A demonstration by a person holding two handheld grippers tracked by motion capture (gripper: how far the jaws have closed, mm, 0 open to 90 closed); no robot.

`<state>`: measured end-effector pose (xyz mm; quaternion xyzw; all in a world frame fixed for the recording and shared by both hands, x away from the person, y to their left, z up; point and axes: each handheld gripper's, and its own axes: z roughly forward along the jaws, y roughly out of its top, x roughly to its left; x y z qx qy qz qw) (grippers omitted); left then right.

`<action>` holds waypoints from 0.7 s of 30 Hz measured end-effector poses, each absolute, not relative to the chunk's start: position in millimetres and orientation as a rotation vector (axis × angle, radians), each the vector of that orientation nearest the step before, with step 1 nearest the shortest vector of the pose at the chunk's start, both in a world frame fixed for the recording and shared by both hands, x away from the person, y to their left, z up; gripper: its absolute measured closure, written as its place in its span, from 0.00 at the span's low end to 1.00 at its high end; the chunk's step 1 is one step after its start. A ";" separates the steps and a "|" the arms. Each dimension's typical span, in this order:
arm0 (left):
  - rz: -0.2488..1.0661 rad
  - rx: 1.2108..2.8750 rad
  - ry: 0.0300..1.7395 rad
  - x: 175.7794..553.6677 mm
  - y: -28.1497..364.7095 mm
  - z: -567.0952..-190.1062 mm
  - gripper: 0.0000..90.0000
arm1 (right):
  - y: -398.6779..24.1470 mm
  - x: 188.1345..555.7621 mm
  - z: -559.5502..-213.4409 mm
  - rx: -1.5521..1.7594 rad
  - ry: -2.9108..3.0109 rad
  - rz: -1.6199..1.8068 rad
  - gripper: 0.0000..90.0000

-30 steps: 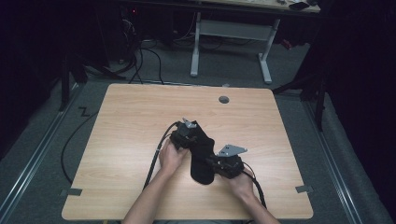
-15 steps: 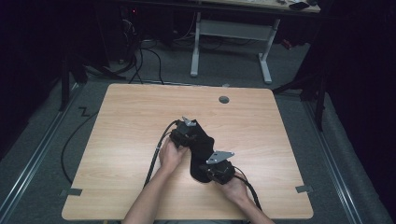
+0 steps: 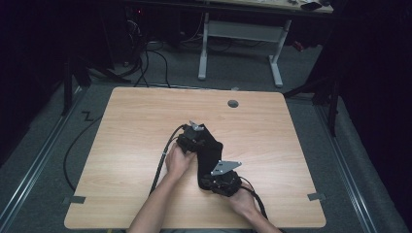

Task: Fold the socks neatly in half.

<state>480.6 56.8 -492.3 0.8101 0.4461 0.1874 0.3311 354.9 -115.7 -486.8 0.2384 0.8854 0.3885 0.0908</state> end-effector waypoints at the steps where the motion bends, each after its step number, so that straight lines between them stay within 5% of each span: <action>1: 0.490 2.116 1.166 480.6 56.8 -492.3 0.67 | -118.4 354.7 -484.2 0.715 2.608 1.170 0.78; 9: 0.492 2.123 1.159 480.7 57.0 -492.1 0.67 | -131.1 383.9 -489.4 0.893 2.509 1.110 0.76; 21: 0.461 2.133 1.158 476.1 54.6 -485.8 0.60 | -146.6 373.0 -487.0 0.852 2.515 1.142 0.81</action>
